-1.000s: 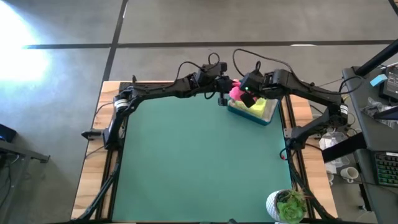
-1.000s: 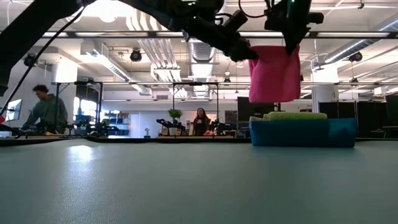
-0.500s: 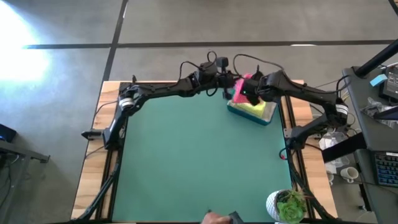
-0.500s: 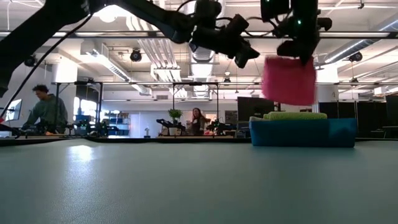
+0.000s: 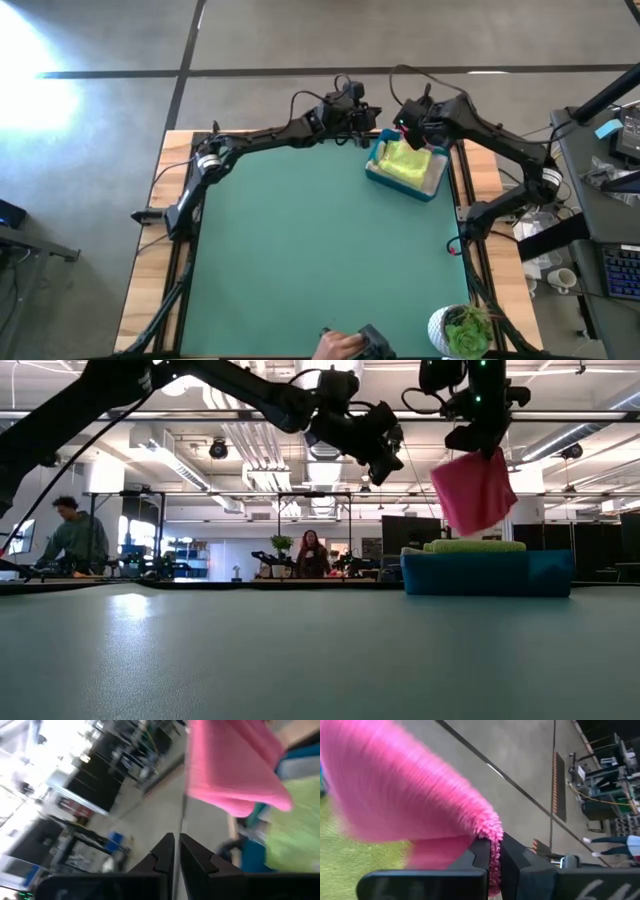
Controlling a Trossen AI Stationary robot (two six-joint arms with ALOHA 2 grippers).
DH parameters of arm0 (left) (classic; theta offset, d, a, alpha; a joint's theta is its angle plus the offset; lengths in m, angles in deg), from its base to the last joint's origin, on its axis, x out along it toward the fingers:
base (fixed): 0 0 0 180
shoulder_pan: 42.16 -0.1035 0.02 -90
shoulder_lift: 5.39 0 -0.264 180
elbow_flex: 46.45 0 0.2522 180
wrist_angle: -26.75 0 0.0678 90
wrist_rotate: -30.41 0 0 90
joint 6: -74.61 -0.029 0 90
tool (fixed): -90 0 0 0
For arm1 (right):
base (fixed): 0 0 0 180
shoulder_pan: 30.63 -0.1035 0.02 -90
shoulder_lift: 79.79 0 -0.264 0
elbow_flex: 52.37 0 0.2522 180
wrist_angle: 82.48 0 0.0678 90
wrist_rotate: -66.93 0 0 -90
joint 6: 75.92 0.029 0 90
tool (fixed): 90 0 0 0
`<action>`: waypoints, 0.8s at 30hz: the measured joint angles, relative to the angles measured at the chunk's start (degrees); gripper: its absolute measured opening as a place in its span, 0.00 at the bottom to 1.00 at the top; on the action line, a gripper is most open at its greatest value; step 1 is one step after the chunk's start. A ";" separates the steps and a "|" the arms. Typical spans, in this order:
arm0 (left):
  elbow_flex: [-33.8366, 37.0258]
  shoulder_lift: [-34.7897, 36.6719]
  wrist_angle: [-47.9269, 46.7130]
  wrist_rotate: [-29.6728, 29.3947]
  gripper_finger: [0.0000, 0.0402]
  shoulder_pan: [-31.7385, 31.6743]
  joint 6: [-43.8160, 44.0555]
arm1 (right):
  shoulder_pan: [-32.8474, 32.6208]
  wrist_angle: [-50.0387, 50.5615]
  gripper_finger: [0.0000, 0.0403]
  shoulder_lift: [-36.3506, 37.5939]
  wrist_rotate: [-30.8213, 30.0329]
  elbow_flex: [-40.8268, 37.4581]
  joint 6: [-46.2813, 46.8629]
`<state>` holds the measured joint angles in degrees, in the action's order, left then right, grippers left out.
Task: Fold microfiber towels
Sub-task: Put the folded pink microfiber cloth into the blue bin
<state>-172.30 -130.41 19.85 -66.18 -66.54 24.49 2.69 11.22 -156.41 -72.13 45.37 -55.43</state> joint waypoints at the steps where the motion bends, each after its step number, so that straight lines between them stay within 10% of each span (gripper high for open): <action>1: 0.04 0.48 -2.02 -0.02 0.03 0.12 0.26 | 0.00 0.08 0.02 0.03 0.09 0.43 0.02; 24: 0.34 11.85 -23.64 3.34 0.12 1.22 21.20 | -7.08 0.35 0.02 0.04 13.94 9.33 7.33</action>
<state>-171.95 -118.56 -3.79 -62.84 -65.31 45.69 -4.38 11.57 -156.36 -58.19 54.70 -48.10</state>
